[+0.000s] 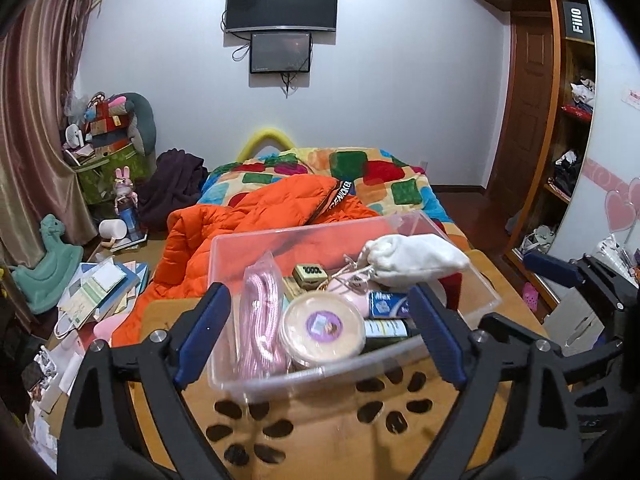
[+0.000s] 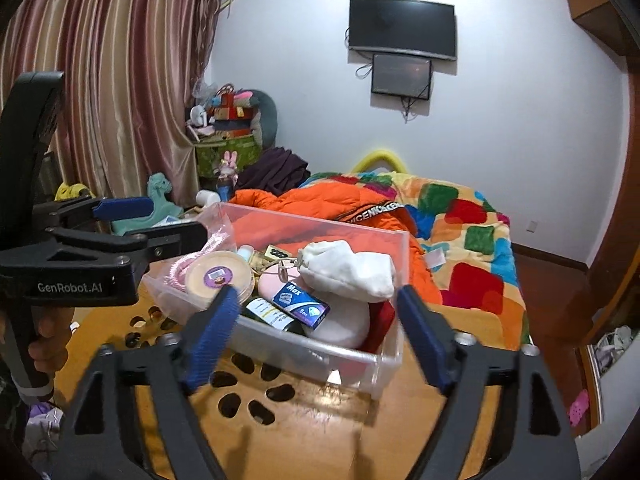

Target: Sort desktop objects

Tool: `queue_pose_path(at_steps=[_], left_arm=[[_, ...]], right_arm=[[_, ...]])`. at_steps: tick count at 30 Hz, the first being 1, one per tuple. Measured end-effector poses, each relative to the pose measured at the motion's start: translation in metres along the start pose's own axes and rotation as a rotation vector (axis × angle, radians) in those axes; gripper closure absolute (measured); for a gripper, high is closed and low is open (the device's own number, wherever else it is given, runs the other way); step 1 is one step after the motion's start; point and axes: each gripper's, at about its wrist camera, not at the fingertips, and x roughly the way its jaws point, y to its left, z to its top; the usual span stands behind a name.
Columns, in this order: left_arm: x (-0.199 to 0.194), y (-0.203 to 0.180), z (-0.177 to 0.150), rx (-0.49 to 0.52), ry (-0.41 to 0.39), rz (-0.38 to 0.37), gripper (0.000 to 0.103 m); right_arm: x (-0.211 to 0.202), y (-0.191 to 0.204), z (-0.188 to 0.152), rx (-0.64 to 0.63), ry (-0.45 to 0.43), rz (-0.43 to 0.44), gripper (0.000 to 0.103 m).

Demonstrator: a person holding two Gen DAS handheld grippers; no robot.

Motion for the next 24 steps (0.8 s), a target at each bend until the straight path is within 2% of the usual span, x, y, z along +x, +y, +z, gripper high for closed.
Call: queue_pose_path(at_steps=[4,8,16,24], left_arm=[[-0.014,-0.003,-0.01,-0.001,0.0,0.004,0.011],[-0.027,-0.005,-0.022,-0.005,0.002,0.012,0.011],[-0.046,-0.002,-0.048,-0.051,0.015,0.009,0.011],[-0.057,-0.011,-0.068,-0.039,0.016,0.029,0.011]], right_arm=[[-0.013,0.004,-0.006,0.002,-0.01,-0.024,0.015],[-0.025,0.005,-0.016,0.03,-0.005,-0.051,0.004],[-0.05,0.004,-0.039,0.076,-0.008,-0.096,0.003],[-0.067,0.012,-0.048,0.078,-0.034,-0.098,0.001]])
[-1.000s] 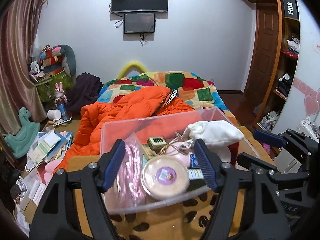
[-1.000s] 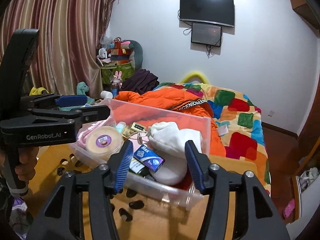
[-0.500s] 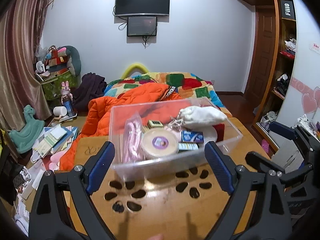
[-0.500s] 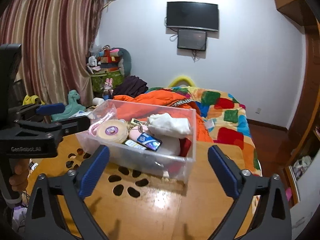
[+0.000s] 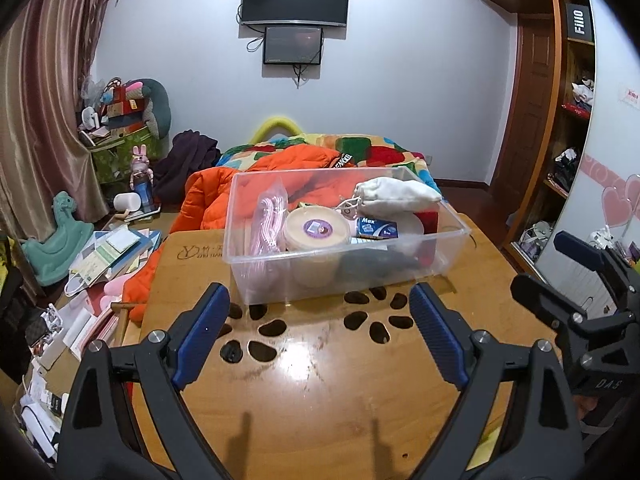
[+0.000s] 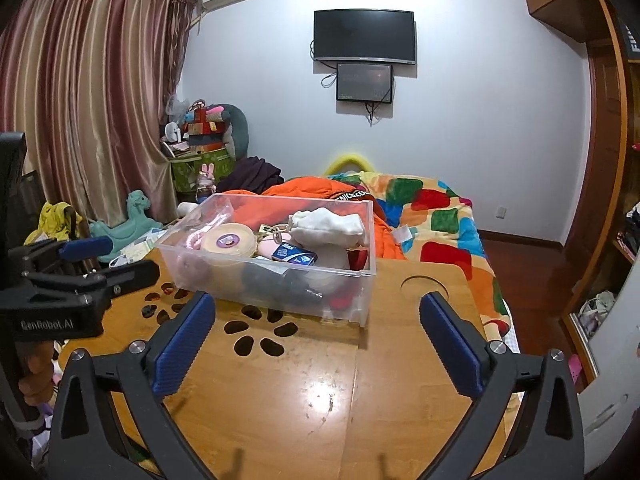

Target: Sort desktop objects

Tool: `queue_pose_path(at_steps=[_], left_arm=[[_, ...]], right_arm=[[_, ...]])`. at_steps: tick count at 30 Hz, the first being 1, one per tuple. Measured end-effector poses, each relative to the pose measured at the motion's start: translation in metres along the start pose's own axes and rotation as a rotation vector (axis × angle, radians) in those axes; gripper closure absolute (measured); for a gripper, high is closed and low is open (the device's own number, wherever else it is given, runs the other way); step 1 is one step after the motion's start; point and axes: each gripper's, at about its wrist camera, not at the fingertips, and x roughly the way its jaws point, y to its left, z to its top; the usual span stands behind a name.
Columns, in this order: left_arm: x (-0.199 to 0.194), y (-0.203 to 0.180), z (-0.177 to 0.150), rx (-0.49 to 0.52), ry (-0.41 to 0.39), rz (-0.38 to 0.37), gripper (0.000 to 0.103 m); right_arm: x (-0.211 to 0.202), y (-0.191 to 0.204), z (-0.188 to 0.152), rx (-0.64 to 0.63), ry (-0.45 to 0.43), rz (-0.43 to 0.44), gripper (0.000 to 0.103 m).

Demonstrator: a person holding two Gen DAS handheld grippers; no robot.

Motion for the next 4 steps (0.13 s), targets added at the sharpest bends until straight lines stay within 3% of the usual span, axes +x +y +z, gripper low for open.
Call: queue_pose_path(at_steps=[4], left_arm=[[-0.0068,-0.0013,-0.0057,0.0,-0.016,0.014,0.011]], right_arm=[[-0.002,-0.0006,-0.0021,0.016,0.001,0.008,0.001]])
